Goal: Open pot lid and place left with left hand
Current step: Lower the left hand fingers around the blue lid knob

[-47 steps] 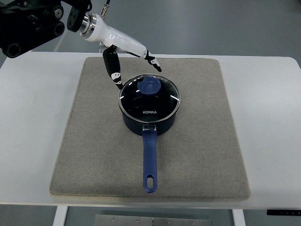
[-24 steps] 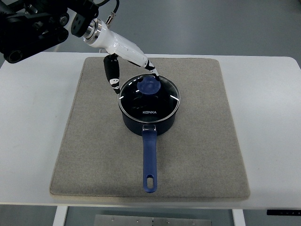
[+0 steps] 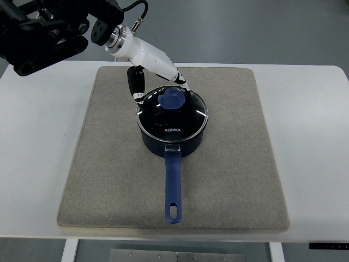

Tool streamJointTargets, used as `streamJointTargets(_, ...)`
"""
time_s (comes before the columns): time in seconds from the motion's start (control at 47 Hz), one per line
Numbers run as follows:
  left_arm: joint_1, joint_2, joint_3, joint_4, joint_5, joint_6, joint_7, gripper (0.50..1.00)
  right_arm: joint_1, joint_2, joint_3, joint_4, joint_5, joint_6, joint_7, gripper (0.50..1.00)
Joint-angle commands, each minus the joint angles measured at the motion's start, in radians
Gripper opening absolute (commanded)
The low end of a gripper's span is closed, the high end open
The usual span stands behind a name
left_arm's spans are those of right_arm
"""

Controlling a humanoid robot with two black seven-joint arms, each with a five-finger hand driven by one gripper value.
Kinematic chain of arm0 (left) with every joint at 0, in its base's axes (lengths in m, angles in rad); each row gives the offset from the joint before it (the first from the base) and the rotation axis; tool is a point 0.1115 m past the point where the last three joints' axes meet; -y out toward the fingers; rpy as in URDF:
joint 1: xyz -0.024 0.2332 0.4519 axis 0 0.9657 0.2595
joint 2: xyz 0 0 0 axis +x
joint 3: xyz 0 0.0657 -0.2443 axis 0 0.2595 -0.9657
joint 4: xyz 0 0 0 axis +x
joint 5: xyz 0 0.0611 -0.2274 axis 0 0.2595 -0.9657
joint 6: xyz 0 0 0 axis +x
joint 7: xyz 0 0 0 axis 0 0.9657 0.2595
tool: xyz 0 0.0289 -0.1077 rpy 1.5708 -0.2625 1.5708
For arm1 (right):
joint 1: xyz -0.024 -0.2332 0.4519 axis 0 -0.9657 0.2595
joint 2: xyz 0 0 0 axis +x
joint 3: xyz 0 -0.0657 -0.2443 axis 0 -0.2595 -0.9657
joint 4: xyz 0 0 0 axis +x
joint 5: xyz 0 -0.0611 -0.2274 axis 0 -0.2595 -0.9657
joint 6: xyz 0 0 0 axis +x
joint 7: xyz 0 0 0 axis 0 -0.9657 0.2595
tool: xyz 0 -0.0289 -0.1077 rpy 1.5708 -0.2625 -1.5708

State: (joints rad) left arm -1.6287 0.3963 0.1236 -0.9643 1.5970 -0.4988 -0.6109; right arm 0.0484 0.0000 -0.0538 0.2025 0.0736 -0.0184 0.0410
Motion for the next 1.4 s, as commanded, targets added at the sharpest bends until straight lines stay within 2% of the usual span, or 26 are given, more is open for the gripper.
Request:
streamJointTargets(0.0,0.003,-0.001,0.001,-0.002,0.000,0.000,0.000,0.988,-0.001,0.000,0.000,0.000,0.000,0.000,0.000,0.915)
streamJointTargets(1.021,-0.013,-0.020,0.050,-0.014,0.006,-0.020,0.000,0.986,0.001,0.000,0.000,0.000,0.000,0.000,0.000,0.915)
streamJointTargets(1.383,-0.013,-0.070,0.036,0.042,-0.022,-0.092,0.000,0.981,0.001,0.000,0.000,0.000,0.000,0.000,0.000,0.915)
